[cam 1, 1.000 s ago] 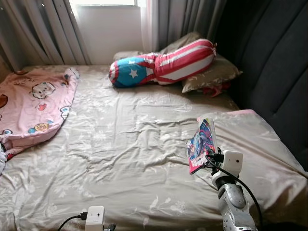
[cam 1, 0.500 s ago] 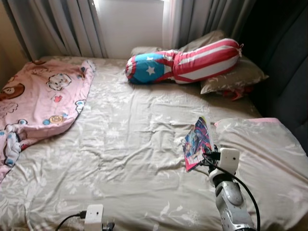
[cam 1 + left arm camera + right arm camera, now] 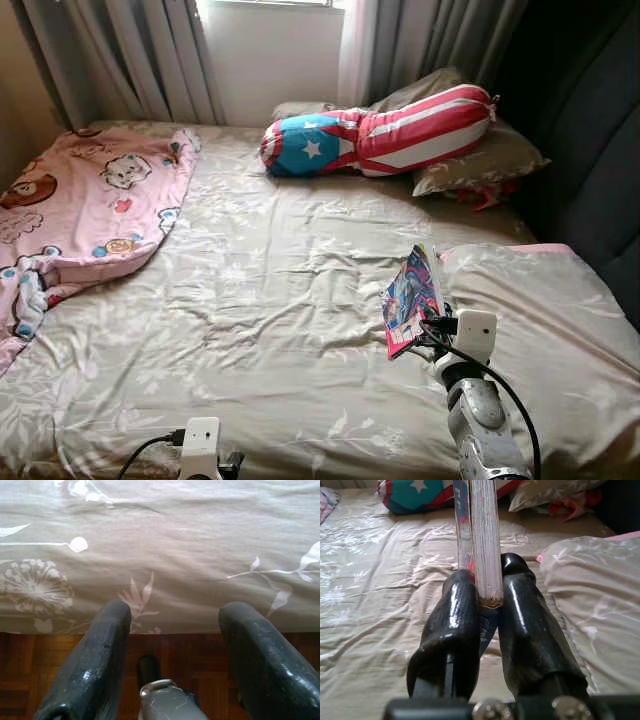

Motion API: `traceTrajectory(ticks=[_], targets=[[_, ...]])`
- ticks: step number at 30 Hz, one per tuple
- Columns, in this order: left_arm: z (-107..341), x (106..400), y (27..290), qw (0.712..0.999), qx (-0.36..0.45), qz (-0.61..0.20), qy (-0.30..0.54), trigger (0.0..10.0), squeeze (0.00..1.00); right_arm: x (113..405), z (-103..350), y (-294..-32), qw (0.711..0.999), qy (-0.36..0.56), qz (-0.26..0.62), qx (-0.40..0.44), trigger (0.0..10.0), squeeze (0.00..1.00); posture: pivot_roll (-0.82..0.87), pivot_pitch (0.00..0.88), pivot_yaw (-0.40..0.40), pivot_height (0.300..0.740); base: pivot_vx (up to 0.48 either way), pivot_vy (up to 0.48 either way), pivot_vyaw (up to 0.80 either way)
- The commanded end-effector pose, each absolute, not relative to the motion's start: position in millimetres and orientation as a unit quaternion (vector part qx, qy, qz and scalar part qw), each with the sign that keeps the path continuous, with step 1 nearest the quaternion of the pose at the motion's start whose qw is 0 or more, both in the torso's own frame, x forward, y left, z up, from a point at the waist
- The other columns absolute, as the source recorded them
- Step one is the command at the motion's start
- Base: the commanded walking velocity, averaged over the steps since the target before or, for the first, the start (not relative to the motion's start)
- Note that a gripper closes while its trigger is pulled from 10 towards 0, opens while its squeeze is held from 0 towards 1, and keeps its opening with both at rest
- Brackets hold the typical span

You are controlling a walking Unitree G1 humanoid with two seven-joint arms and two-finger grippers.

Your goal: Clean up the room

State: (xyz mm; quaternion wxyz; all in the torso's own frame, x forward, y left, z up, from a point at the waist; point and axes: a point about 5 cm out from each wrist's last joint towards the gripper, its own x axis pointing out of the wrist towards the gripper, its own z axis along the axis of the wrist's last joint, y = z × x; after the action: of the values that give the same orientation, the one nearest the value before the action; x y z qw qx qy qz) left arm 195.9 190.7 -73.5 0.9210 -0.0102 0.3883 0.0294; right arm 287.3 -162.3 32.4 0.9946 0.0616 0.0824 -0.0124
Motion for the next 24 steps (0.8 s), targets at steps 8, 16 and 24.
traceTrajectory(ticks=[8,16,24], targets=[[-73.0,196.9,189.8,0.922,-0.007,0.027,0.386,10.0,0.0,292.1,39.3,-165.5,0.996,0.065,-0.016,0.057,10.0,0.0,-0.04,0.0,-0.05,0.739,0.262,0.0,-0.42],[-72.7,197.2,189.7,0.923,-0.007,0.028,0.384,10.0,0.0,292.5,39.3,-165.0,0.996,0.064,-0.015,0.055,10.0,0.0,-0.04,0.0,-0.052,0.739,0.2,0.0,0.0],[-62.7,213.0,185.9,0.938,-0.013,0.02,0.345,10.0,0.0,292.5,39.8,-164.5,0.997,0.061,-0.011,0.055,10.0,0.0,-0.04,0.0,-0.053,0.739,0.0,0.0,0.0]])
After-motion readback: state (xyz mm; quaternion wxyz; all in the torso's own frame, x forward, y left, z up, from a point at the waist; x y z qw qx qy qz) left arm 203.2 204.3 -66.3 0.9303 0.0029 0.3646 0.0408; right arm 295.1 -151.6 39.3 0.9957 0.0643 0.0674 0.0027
